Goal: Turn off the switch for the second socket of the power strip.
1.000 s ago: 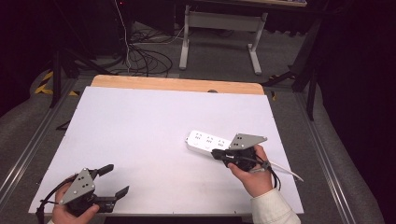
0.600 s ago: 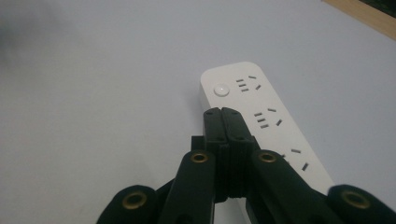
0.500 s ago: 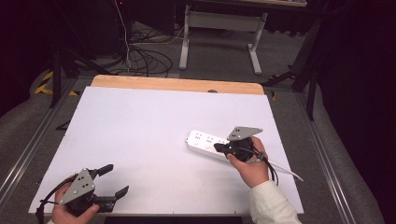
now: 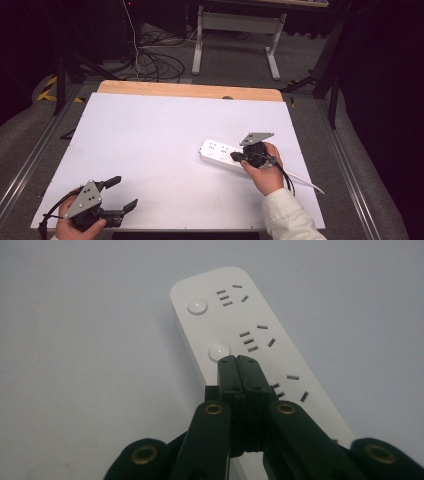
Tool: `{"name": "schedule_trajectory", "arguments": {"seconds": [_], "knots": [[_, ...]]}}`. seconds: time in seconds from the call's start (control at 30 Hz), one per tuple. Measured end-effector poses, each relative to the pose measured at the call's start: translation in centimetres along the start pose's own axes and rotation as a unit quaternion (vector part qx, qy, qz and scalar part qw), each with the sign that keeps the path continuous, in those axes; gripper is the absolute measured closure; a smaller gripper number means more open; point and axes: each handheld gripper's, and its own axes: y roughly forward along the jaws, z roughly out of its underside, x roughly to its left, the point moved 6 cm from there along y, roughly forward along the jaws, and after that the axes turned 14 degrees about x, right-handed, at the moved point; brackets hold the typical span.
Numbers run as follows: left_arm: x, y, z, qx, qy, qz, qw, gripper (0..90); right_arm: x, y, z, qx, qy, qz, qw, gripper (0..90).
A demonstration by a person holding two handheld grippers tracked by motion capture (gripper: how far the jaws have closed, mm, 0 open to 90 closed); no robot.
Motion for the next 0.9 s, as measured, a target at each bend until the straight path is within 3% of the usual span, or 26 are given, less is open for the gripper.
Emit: {"name": "schedule_trajectory", "arguments": {"seconds": [0.3,0.67,0.9], "knots": [[0.0,0.0,0.0,0.002,-0.002,0.0,1.0,14.7,-0.6,0.6,0.2,0.024,0.01,0.012,0.9996,90.0],[0.1,0.0,0.0,0.003,-0.003,0.0,1.0,14.7,-1.0,1.4,0.3,0.044,0.03,0.006,0.9985,90.0],[0.1,0.0,0.1,0.005,-0.004,0.001,1.0,14.7,-1.1,1.5,0.3,0.043,0.038,-0.001,0.9984,90.0]]}}
